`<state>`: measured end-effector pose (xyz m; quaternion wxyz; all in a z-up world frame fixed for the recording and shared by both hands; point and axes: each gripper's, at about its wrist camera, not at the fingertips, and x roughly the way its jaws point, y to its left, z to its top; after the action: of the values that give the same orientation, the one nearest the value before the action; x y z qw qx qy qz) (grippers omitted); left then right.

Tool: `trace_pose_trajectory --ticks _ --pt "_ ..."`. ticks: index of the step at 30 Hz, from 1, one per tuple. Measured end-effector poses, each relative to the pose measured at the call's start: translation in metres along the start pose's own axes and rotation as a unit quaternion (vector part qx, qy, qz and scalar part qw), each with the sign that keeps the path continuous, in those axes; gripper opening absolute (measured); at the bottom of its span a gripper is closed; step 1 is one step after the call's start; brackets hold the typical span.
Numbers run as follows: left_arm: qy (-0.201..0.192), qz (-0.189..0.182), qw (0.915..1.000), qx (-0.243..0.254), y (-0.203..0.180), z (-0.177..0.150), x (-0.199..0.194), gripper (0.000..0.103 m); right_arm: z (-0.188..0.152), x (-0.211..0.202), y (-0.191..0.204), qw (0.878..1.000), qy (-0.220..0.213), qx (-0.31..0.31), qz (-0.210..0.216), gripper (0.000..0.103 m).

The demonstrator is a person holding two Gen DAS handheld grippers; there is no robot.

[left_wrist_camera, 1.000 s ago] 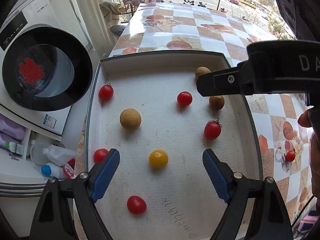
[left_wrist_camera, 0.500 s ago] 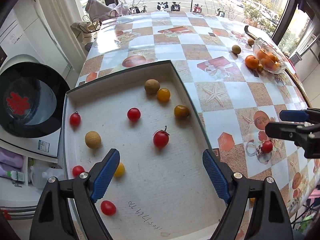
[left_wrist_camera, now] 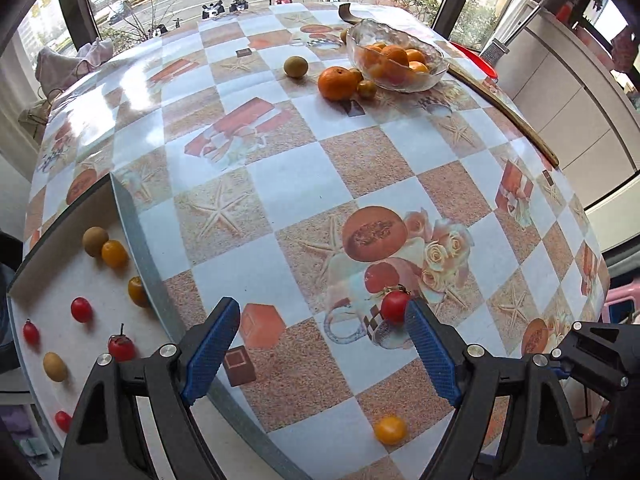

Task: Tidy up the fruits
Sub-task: 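Grasp a red tomato with the left gripper while the right grasps a yellow one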

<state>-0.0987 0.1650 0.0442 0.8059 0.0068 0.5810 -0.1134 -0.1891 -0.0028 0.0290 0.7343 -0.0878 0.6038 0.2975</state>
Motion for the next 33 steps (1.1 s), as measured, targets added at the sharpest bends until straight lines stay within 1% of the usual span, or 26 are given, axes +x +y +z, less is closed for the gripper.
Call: trace_pose_trajectory --ticks 2,4,5,6,7,8,9,10,11,13,14,15,20,24,27,29,30,31,32,33 --pt "0.008 -0.006 0.9998 0.017 -0.010 0.001 0.010 0.085 -0.006 0.005 0.006 1.000 -0.004 -0.015 -0.005 0.060" --pt "0.012 -0.005 0.9994 0.033 -0.018 0.002 0.017 0.085 -0.012 0.010 0.013 0.999 -0.009 -0.036 -0.012 0.058" --pt "0.013 -0.004 0.9991 0.040 -0.022 0.003 0.019 0.082 -0.014 0.012 0.016 0.999 -0.011 -0.046 -0.014 0.058" --pt "0.017 -0.003 0.9988 0.045 -0.025 0.003 0.022 0.071 -0.016 0.013 0.019 0.998 -0.012 -0.054 -0.016 0.057" --pt "0.022 -0.003 0.9986 0.048 -0.028 0.003 0.025 0.063 -0.017 0.014 0.021 0.998 -0.013 -0.060 -0.015 0.057" --pt "0.026 -0.006 0.9985 0.048 -0.030 0.004 0.027 0.063 -0.018 0.016 0.023 0.998 -0.014 -0.064 -0.015 0.057" --pt "0.027 -0.007 0.9984 0.049 -0.033 0.004 0.028 0.060 -0.019 0.017 0.025 0.998 -0.016 -0.066 -0.014 0.057" --pt "0.028 -0.008 0.9981 0.054 -0.036 0.003 0.028 0.053 -0.020 0.018 0.026 0.998 -0.017 -0.066 -0.013 0.057" --pt "0.029 -0.013 0.9979 0.057 -0.039 0.003 0.029 0.049 -0.020 0.019 0.027 0.998 -0.018 -0.065 -0.011 0.057" --pt "0.028 -0.023 0.9971 0.066 -0.046 0.002 0.029 0.031 -0.020 0.021 0.027 0.998 -0.020 -0.063 -0.010 0.057" --pt "0.030 -0.034 0.9968 0.065 -0.047 0.002 0.031 0.025 -0.020 0.021 0.027 0.998 -0.026 -0.061 -0.006 0.057" --pt "0.029 -0.039 0.9972 0.058 -0.046 0.002 0.031 0.023 -0.020 0.022 0.026 0.998 -0.027 -0.058 -0.007 0.057" --pt "0.013 -0.055 0.9984 0.007 -0.024 0.006 0.023 0.023 -0.017 0.031 0.030 0.997 -0.028 -0.067 -0.011 0.056" --pt "0.006 -0.051 0.9982 -0.030 0.005 0.012 0.018 0.023 -0.008 0.039 0.037 0.996 -0.034 -0.081 -0.009 0.052" --pt "0.010 -0.044 0.9981 -0.043 0.019 0.013 0.020 0.023 0.000 0.044 0.045 0.994 -0.043 -0.097 -0.009 0.050" --pt "0.013 -0.045 0.9979 -0.045 0.022 0.012 0.022 0.023 0.003 0.047 0.050 0.993 -0.049 -0.108 -0.014 0.045" --pt "0.015 -0.045 0.9980 -0.043 0.022 0.012 0.022 0.023 0.004 0.047 0.051 0.992 -0.050 -0.112 -0.015 0.037" --pt "0.014 -0.044 0.9980 -0.042 0.021 0.011 0.023 0.023 0.005 0.050 0.052 0.992 -0.049 -0.112 -0.012 0.025" --pt "0.014 -0.047 0.9979 -0.043 0.021 0.011 0.024 0.023 0.006 0.051 0.050 0.993 -0.047 -0.107 -0.006 0.021" --pt "0.013 -0.050 0.9977 -0.045 0.020 0.011 0.024 0.023 0.008 0.050 0.048 0.994 -0.045 -0.102 -0.001 0.021"
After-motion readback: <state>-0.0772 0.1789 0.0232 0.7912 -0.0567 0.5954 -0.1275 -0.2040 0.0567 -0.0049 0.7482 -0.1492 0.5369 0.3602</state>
